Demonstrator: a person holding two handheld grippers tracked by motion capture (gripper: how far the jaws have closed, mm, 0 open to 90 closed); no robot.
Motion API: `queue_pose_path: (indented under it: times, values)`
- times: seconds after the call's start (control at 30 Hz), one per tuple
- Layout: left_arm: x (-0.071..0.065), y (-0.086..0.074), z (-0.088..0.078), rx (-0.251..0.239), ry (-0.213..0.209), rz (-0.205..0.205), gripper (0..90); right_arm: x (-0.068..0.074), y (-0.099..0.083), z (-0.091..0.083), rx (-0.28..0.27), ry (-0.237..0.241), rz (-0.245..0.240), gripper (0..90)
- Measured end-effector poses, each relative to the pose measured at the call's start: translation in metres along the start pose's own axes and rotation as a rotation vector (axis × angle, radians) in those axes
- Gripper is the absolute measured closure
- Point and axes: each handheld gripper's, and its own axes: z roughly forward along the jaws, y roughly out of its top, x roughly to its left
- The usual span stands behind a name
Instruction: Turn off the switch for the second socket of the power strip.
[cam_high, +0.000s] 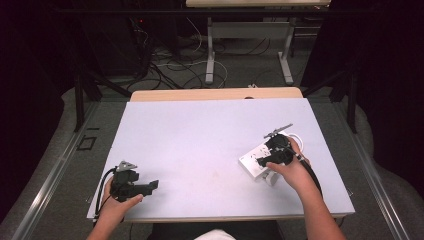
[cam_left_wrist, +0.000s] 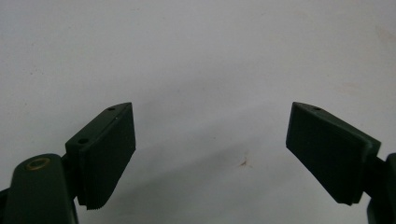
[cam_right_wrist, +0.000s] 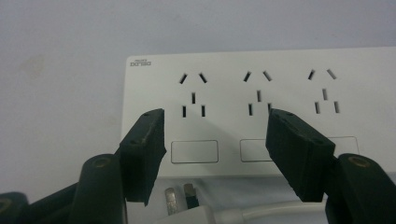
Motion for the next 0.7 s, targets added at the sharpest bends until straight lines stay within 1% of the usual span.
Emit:
queue_pose_path:
  times: [0.03,0.13,0.2,0.23,0.33,0.37,0.47,0.53,0.63,0.67,0.7]
  values:
    - [0.000,0.000,0.000,-0.002,0.000,0.000,15.7,0.001,0.000,0.001,-0.002,0.010,-0.011,37.1]
    - [-0.001,-0.001,0.000,0.004,-0.002,0.002,15.7,0.004,0.000,0.000,-0.012,0.006,-0.022,38.5]
    - [-0.001,-0.001,0.000,0.000,0.000,0.004,15.7,0.006,0.000,-0.001,-0.009,0.014,-0.027,38.9]
    - [-0.001,-0.001,0.000,0.000,0.000,0.002,15.8,0.007,0.001,-0.001,-0.001,0.003,-0.014,39.0]
    - [0.000,-0.001,0.001,-0.004,0.002,0.001,15.7,0.008,0.001,-0.001,0.002,0.017,-0.023,39.0]
    - [0.000,-0.001,0.001,-0.006,0.002,0.001,15.8,0.010,0.002,-0.001,0.008,0.021,-0.015,38.8]
    - [-0.001,0.000,0.001,-0.002,0.007,0.000,15.8,0.011,0.001,-0.002,0.012,0.024,-0.022,37.8]
    - [-0.001,0.001,0.001,-0.003,0.008,0.004,15.8,0.012,0.001,-0.003,0.015,0.035,-0.030,34.1]
    - [-0.001,0.001,0.001,-0.004,0.006,0.003,15.8,0.013,0.000,-0.004,0.026,0.027,-0.035,32.2]
    - [-0.001,0.001,0.001,-0.006,0.005,0.004,15.8,0.013,0.000,-0.005,0.021,0.027,-0.024,31.6]
    - [-0.001,0.001,0.001,-0.006,0.004,0.003,15.8,0.014,0.000,-0.005,0.019,0.030,-0.023,29.7]
